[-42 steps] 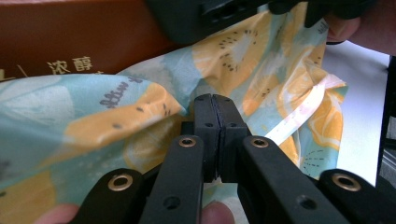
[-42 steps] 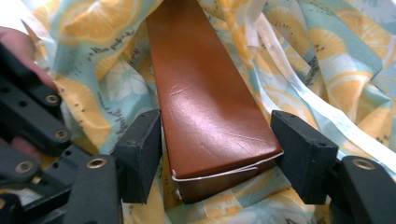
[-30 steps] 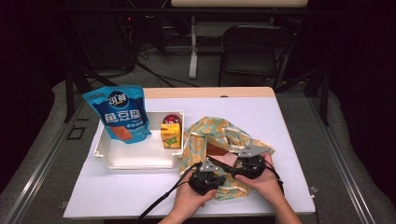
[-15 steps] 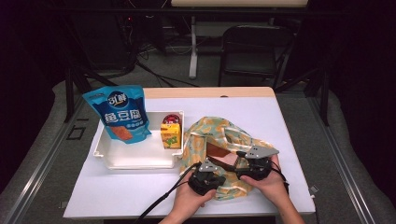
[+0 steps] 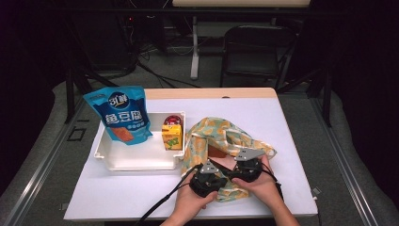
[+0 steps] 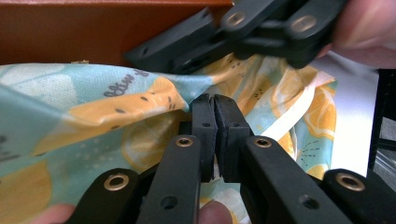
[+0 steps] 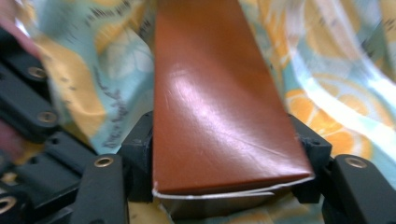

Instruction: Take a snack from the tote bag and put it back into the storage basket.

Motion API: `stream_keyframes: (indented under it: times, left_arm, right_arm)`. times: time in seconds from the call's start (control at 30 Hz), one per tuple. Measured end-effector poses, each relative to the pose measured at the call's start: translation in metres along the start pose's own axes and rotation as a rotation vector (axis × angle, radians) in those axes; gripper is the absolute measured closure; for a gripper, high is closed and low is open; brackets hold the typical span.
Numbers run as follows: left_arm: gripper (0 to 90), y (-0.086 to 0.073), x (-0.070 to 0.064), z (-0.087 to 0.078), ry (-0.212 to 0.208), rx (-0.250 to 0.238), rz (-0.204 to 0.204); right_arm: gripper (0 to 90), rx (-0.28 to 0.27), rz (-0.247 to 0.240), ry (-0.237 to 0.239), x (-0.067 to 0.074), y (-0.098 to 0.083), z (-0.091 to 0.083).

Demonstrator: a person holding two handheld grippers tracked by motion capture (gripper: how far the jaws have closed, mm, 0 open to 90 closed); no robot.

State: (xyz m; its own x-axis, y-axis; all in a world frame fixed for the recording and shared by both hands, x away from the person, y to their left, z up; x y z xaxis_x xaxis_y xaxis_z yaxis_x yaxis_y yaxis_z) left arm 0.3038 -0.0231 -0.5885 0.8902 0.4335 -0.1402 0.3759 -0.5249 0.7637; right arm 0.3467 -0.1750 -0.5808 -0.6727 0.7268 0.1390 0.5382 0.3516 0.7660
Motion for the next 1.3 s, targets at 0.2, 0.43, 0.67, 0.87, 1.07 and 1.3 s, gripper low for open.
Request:
stream_keyframes:
  times: [0.2,0.43,0.67,0.87,1.07,1.3]
  left_arm:
    - [87.2,0.0,0.001,0.0,0.0,-0.001,-0.011]
    - [87.8,0.0,0.002,0.0,0.004,0.0,-0.024]
    - [89.8,0.0,0.004,0.001,0.015,0.004,-0.037]
    - [90.0,0.002,0.012,0.001,0.077,-0.015,-0.085]
    - [90.0,0.006,0.022,-0.003,0.114,-0.047,-0.16]
    - [90.0,0.007,0.026,-0.005,0.14,-0.072,-0.164]
  right_arm:
    - [44.8,0.015,-0.007,0.005,0.001,0.002,-0.001]
    - [45.0,-0.04,0.049,-0.004,-0.002,0.012,-0.024]
    - [44.9,-0.074,0.078,-0.007,-0.001,0.018,-0.046]
    - [45.2,-0.064,0.081,-0.022,0.002,0.018,-0.056]
    - [45.2,-0.06,0.084,-0.035,0.005,0.015,-0.066]
    - [45.3,-0.071,0.081,-0.04,0.002,0.006,-0.083]
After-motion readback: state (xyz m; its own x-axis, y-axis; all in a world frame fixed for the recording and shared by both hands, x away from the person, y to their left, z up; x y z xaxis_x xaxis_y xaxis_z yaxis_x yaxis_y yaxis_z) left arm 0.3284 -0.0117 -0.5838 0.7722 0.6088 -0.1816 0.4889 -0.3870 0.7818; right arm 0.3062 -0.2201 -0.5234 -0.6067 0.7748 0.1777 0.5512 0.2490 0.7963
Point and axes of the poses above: each handheld gripper's, and its own axes: z roughly forward along the jaws, y roughly out of its top, x roughly to its left, the point moved 3 cm from there along z, roughly forward along the jaws, and after that the axes turned 11 degrees about z, right-handed, at the moved point
